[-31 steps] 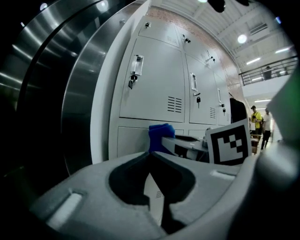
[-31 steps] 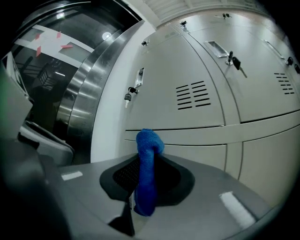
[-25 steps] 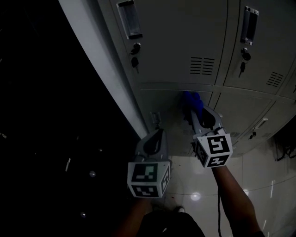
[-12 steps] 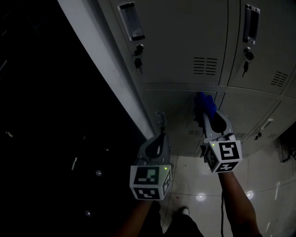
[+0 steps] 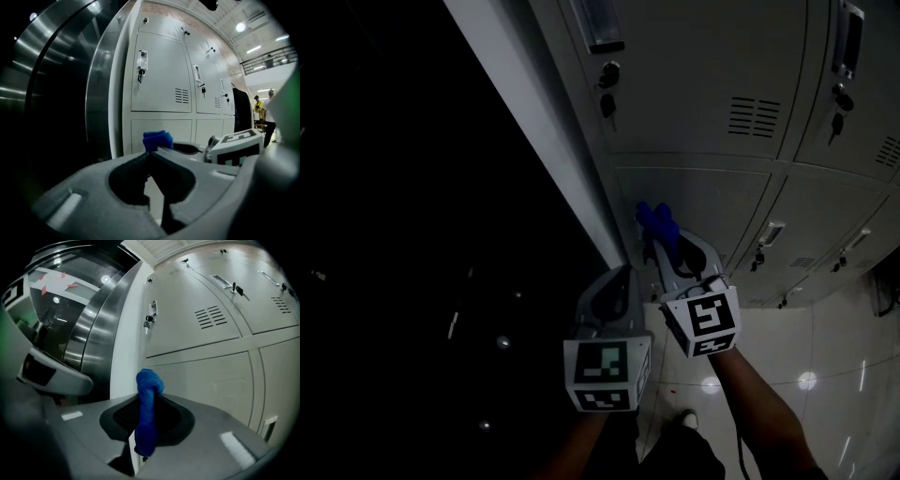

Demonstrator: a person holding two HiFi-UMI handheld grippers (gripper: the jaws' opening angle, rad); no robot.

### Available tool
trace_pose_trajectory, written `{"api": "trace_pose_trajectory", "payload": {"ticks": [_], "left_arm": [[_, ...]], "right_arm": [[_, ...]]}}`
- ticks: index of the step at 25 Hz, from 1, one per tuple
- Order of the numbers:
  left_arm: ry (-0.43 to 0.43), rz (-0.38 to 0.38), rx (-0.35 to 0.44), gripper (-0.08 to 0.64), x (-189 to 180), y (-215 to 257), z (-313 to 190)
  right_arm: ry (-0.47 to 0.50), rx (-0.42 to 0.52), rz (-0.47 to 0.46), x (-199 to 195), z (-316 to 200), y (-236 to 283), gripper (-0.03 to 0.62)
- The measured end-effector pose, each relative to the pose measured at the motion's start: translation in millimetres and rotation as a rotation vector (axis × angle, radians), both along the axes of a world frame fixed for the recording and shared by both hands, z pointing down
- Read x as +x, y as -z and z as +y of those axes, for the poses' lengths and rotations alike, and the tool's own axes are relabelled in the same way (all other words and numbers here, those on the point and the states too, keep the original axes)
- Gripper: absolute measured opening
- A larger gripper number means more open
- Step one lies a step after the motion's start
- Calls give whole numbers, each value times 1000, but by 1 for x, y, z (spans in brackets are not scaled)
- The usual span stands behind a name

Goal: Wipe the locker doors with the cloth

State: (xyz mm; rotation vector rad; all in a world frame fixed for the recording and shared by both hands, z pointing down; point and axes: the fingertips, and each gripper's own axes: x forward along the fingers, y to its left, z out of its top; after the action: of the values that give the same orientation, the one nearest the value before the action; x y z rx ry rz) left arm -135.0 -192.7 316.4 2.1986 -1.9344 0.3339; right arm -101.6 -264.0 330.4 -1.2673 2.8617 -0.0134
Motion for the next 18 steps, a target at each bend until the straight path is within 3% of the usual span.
{"api": "trace_pose_trajectory", "payload": {"ticks": [8,18], "left_arm": [[-40,30,28,3,-10,-8,-11],[-46,36,40,3,-10,-18,-19]], "right_arm": [[27,-24,24,-50,-18,-35,61],[-25,-40,43,-29,-28,-56,63]]}}
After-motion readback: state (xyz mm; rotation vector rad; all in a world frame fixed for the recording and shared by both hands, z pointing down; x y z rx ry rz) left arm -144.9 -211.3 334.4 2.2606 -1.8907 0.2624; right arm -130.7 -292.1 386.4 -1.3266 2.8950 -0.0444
